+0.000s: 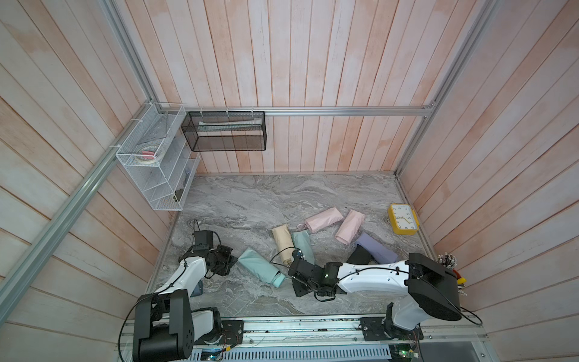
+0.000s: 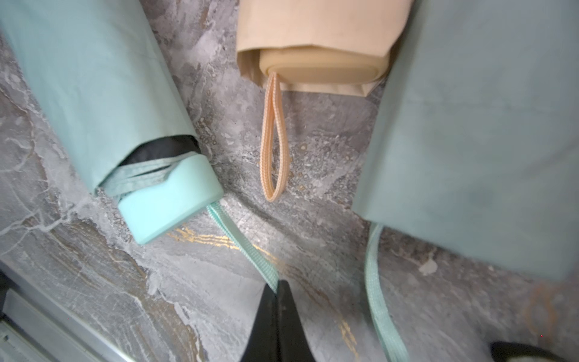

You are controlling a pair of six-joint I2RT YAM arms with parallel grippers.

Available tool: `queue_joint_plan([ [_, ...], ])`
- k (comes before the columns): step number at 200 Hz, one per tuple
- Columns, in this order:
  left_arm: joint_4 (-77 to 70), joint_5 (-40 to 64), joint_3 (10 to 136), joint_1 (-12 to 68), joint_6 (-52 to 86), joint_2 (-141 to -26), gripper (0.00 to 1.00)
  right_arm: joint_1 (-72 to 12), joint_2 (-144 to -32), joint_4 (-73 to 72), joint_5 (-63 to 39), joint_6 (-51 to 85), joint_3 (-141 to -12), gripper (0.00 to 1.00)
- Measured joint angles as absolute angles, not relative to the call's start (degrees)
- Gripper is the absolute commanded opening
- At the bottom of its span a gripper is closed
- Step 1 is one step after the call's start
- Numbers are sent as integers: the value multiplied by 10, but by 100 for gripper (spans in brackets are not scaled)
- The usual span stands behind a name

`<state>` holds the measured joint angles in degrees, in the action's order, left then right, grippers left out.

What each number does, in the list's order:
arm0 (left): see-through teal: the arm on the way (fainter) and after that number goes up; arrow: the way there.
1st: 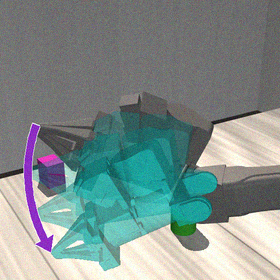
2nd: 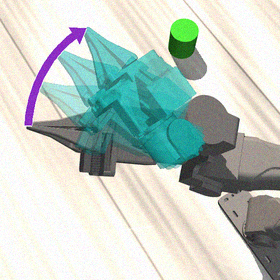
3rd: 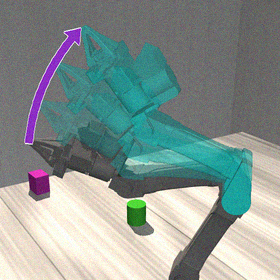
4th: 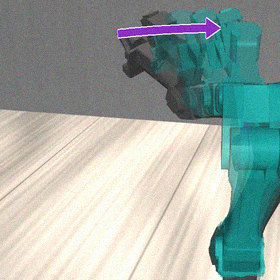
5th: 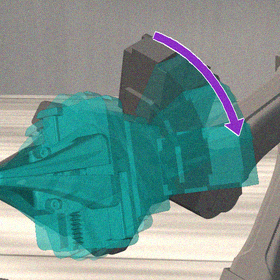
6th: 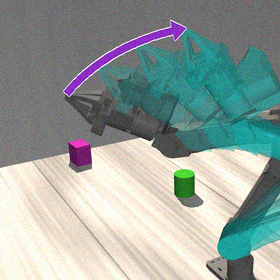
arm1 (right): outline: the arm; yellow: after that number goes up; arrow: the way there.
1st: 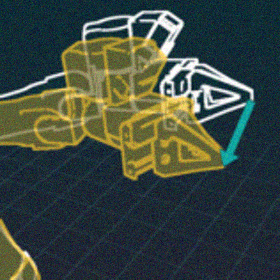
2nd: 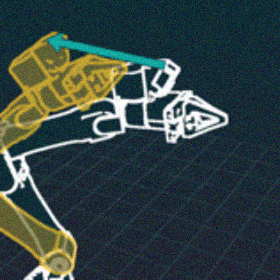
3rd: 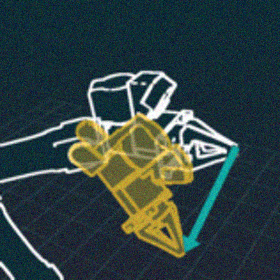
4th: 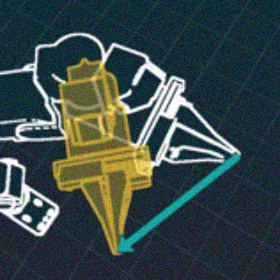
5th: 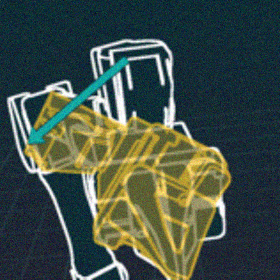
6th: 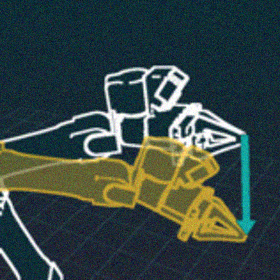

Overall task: Take umbrellas out of sleeves
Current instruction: Take out the umbrella from the umbrella sleeve.

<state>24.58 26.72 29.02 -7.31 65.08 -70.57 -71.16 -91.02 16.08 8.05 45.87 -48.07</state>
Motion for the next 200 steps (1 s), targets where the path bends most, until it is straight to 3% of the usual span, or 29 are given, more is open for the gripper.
queue_joint_plan([
  [200, 251, 300, 290, -105, 630, -706, 0, -716, -849, 144, 94, 489, -418, 0],
])
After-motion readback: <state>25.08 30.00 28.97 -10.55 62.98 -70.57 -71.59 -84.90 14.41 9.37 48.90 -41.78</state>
